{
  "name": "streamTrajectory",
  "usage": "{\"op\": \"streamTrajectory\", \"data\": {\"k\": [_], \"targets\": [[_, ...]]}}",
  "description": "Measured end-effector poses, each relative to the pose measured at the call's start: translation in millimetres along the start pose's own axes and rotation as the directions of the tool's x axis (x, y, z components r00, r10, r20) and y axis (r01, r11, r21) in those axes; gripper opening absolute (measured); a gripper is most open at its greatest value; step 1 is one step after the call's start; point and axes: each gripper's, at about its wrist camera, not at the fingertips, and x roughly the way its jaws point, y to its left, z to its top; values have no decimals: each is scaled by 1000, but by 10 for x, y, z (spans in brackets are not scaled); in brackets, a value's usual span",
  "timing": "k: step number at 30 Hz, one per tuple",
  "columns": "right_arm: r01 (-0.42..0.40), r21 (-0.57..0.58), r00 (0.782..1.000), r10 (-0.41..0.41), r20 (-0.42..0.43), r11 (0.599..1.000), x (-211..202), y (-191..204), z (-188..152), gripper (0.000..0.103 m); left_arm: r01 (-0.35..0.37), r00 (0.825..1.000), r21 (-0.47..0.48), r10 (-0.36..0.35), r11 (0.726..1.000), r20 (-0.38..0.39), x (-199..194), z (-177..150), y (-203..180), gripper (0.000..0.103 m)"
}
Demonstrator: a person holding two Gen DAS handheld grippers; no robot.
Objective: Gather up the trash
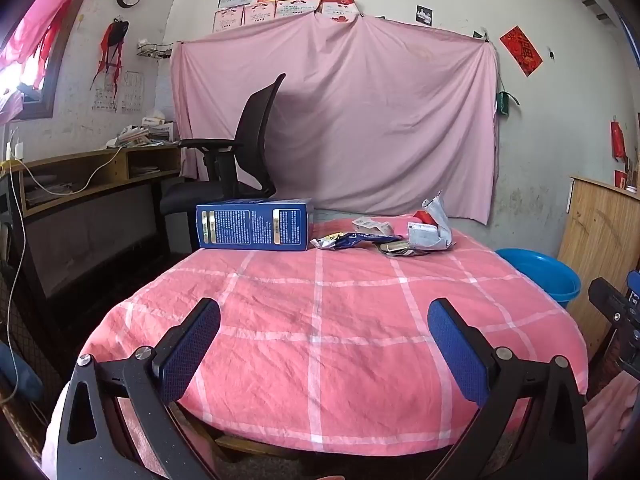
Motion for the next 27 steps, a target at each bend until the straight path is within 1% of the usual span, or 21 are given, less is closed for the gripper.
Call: {"op": "streamTrajectory", "data": {"k": [12,14,18,27], "targets": [[2,2,1000,-2,-3,1000,17,25,-12,103,3,1000,0,-3,1000,-6,-1,4,1,102],[1,3,1000,-1,-2,1000,-1,-10,-18,103,4,1000,0,-4,1000,-4,80,-42,36,102],[1,4,1000,-1,-3,1000,-1,-10,-11,103,8,1000,4,-8,1000,-1,-20,-24,-12,102],[6,7,1000,-6,-2,1000,-6,-45,6,103,7,1000,6,-7,1000,-1,-35,-4,-37,102]]}}
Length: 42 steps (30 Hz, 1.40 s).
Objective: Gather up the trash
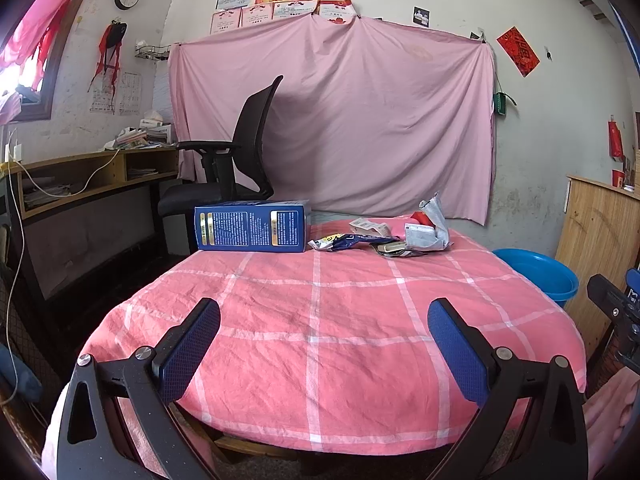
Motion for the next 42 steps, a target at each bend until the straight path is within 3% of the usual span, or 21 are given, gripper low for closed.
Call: {"op": "streamTrajectory", "data": {"k": [42], "targets": [[12,1,1000,-12,-6,1000,-35,-25,6,103,2,1000,5,-2,1000,10,-73,47,-13,102]]}}
